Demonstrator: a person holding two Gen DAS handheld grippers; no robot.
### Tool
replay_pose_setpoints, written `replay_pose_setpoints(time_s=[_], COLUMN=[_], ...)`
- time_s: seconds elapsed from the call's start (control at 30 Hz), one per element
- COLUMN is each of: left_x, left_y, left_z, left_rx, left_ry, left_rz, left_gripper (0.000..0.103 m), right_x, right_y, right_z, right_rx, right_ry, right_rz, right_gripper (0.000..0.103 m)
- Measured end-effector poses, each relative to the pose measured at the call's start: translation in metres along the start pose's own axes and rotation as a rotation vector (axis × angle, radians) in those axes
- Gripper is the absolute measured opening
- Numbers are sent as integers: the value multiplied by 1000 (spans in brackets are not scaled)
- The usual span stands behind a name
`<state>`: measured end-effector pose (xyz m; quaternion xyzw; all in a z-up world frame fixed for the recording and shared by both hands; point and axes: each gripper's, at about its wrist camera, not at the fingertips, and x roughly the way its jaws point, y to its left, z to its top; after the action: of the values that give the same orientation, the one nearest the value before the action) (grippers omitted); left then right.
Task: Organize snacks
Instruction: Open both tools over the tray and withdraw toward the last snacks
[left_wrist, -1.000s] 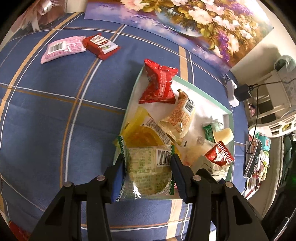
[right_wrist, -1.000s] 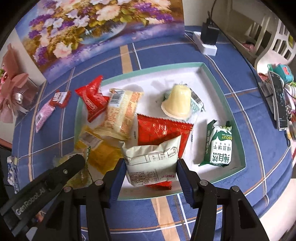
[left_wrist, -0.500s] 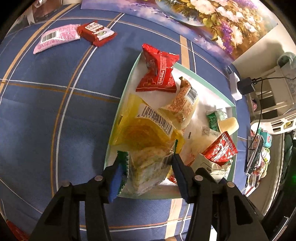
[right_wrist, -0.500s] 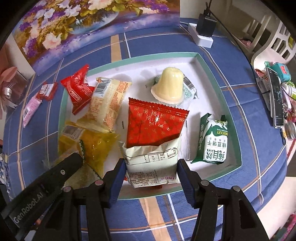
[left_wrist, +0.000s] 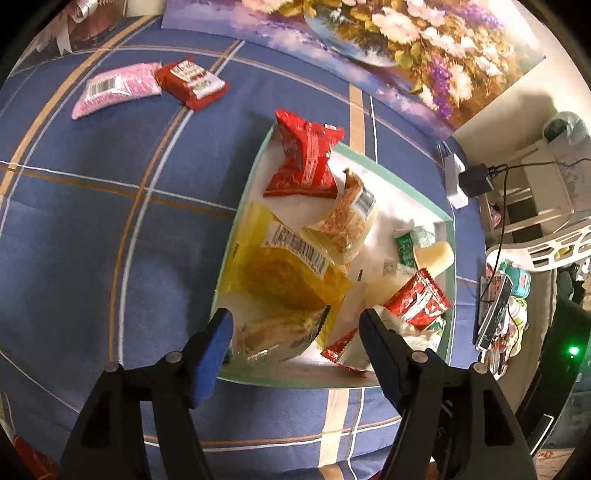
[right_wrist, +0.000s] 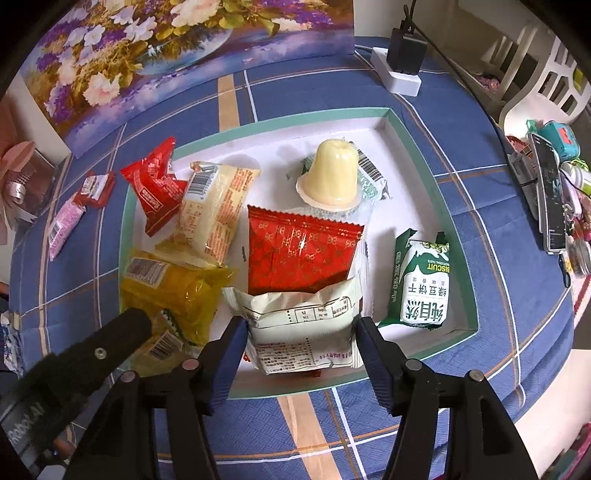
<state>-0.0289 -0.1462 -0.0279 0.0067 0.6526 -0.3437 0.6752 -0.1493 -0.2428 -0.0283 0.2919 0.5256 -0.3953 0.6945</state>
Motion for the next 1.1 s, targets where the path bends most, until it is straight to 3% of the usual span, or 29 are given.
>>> replay_pose_setpoints(time_s=[0.1, 0.2, 0.37, 0.5, 0.67, 1.1], left_x=[-7, -11, -14, -14, -16, -25], left_y=[4, 11, 25, 37, 43, 51], left_z=[3, 7, 12, 15, 17, 26], left_rx=[-12, -36, -46, -46, -31, -37], left_ry=[-21, -40, -84, -120, -157, -201], left_rz=[6, 33, 155, 272, 365, 472], left_gripper=[73, 84, 86, 96, 96, 97], right_x=[-3, -5, -2, -4, -3, -19], right_y=[-2, -3, -3, -2, -2, 25], right_z=[2, 4, 4, 4, 5, 10], right_rx=[6, 9, 14, 17, 23, -60], right_ry=[-12, -13, -16, -34, -41, -132], right_rz=[8, 18, 38, 48, 62, 99], right_gripper=[71, 72, 78, 92, 103, 103])
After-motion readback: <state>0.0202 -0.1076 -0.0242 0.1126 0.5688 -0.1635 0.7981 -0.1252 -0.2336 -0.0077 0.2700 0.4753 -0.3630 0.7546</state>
